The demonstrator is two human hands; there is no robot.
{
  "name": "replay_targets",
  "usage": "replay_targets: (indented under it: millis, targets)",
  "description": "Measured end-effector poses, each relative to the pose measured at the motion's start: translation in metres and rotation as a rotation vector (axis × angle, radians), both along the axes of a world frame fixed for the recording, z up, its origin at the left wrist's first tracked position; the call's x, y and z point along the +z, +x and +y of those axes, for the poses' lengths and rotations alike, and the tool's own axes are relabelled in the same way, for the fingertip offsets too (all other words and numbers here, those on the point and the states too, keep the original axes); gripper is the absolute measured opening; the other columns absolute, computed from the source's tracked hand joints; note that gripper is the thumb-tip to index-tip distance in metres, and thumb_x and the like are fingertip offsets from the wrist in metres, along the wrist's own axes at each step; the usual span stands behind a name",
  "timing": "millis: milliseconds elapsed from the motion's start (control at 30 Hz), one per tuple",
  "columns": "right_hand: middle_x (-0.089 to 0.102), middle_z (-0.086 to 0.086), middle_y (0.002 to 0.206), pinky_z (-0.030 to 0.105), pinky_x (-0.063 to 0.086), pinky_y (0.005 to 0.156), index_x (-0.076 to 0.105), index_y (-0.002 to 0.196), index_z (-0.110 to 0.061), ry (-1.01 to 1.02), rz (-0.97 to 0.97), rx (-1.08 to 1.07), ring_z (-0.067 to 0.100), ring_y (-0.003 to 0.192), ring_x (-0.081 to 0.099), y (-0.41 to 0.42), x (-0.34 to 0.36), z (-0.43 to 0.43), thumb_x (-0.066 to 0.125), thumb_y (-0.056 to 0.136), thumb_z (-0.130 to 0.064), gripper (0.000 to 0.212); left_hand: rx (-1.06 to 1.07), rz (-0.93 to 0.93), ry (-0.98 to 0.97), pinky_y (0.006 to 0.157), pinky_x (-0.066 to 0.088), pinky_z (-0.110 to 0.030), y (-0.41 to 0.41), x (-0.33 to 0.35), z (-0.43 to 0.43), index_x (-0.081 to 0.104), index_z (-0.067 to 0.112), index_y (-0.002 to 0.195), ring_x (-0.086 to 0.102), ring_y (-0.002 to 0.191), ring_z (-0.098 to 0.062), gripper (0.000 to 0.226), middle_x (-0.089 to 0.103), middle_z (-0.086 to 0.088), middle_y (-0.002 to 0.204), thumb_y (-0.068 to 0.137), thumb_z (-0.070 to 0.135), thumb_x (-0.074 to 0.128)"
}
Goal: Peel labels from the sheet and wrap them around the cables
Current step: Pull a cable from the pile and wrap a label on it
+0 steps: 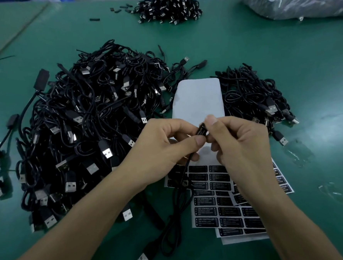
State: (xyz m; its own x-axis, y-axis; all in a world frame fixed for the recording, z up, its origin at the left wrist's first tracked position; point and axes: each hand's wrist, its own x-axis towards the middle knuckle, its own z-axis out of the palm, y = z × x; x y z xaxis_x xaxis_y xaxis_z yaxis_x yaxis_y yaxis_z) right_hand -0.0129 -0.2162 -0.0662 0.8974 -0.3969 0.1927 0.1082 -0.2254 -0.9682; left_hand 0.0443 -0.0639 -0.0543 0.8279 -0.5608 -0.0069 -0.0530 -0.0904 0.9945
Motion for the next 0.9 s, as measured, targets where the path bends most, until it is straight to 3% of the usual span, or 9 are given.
replay_targets:
  millis: [100, 167, 267, 400, 467, 533, 700, 833, 900]
  targets:
    - [0.066, -0.014, 0.067, 0.011, 0.040, 0.048, 0.074, 0.094, -0.026, -0.069, -0.005, 0.056, 0.002, 0.052, 0.056, -0.005, 0.006, 0.005, 0.056, 0.099, -0.044, 0.026, 0.070, -0.077, -0.082, 0.057, 0.055, -0.020, 0.004, 0.011, 0.004, 0.074, 0.016, 0.087, 0.072, 0.063, -0.014, 0.011, 0.073, -0.008, 0.071, 0.082, 0.025, 0.072]
    - [0.070, -0.018, 0.079, 0.016, 0.048, 0.050, 0.072, 0.109, -0.030, -0.144, 0.077, 0.193, 0.002, 0.060, 0.062, -0.009, 0.009, 0.011, 0.061, 0.087, -0.056, 0.037, 0.169, -0.070, -0.183, 0.052, 0.053, -0.019, 0.007, 0.019, 0.007, 0.069, 0.013, 0.084, 0.071, 0.061, -0.014, 0.009, 0.073, -0.006, 0.070, 0.086, 0.022, 0.071]
    - [0.071, -0.012, 0.083, 0.027, 0.055, 0.060, 0.072, 0.096, -0.033, -0.342, 0.214, 0.365, 0.007, 0.068, 0.066, -0.015, 0.011, 0.020, 0.068, 0.071, -0.064, 0.040, 0.325, 0.001, -0.276, 0.046, 0.051, -0.022, 0.013, 0.025, 0.013, 0.060, 0.014, 0.082, 0.072, 0.060, -0.018, 0.016, 0.070, -0.001, 0.067, 0.098, 0.011, 0.060]
    - [0.070, 0.004, 0.074, 0.045, 0.056, 0.065, 0.073, 0.085, -0.021, -0.335, 0.244, 0.429, 0.025, 0.069, 0.066, -0.016, 0.011, 0.019, 0.072, 0.084, -0.047, 0.026, 0.444, 0.073, -0.353, 0.042, 0.051, -0.024, 0.016, 0.028, 0.017, 0.050, 0.012, 0.082, 0.071, 0.057, -0.022, 0.021, 0.065, -0.002, 0.061, 0.101, 0.007, 0.052]
    - [0.071, 0.005, 0.071, 0.043, 0.059, 0.057, 0.074, 0.086, -0.024, -0.239, 0.236, 0.423, 0.031, 0.067, 0.067, -0.015, 0.017, 0.009, 0.072, 0.086, -0.043, 0.020, 0.467, 0.101, -0.406, 0.042, 0.051, -0.025, 0.017, 0.028, 0.018, 0.048, 0.013, 0.082, 0.072, 0.056, -0.024, 0.023, 0.065, -0.004, 0.060, 0.105, 0.012, 0.047]
    - [0.074, -0.001, 0.073, 0.030, 0.060, 0.057, 0.072, 0.091, -0.035, -0.131, 0.224, 0.398, 0.019, 0.062, 0.070, -0.015, 0.027, -0.005, 0.071, 0.075, -0.050, 0.022, 0.468, 0.135, -0.430, 0.043, 0.052, -0.025, 0.019, 0.027, 0.020, 0.050, 0.012, 0.083, 0.073, 0.060, -0.025, 0.028, 0.069, -0.006, 0.064, 0.108, 0.025, 0.045]
    - [0.075, -0.001, 0.073, 0.016, 0.049, 0.052, 0.072, 0.087, -0.028, -0.129, 0.098, 0.086, 0.005, 0.053, 0.060, -0.006, 0.042, -0.041, 0.076, 0.084, -0.030, 0.005, 0.503, 0.266, -0.421, 0.049, 0.055, -0.027, 0.024, 0.025, 0.022, 0.062, 0.009, 0.089, 0.073, 0.064, -0.021, 0.040, 0.073, -0.008, 0.071, 0.108, 0.037, 0.040]
    - [0.070, -0.003, 0.065, 0.038, 0.057, 0.070, 0.066, 0.073, -0.021, -0.348, 0.054, -0.377, 0.019, 0.070, 0.070, 0.017, 0.046, -0.066, 0.071, 0.085, -0.036, 0.019, 0.499, 0.221, -0.320, 0.043, 0.047, -0.023, 0.025, 0.024, 0.024, 0.063, 0.013, 0.080, 0.058, 0.050, -0.011, 0.033, 0.063, 0.001, 0.061, 0.106, 0.027, 0.047]
    - [0.063, -0.010, 0.067, 0.036, 0.050, 0.075, 0.062, 0.074, -0.020, -0.491, 0.094, -0.483, 0.029, 0.086, 0.067, 0.029, 0.048, -0.073, 0.065, 0.089, -0.035, 0.022, 0.462, 0.172, -0.219, 0.041, 0.042, -0.021, 0.025, 0.021, 0.022, 0.062, 0.014, 0.077, 0.054, 0.047, -0.009, 0.030, 0.061, 0.003, 0.058, 0.104, 0.022, 0.051]
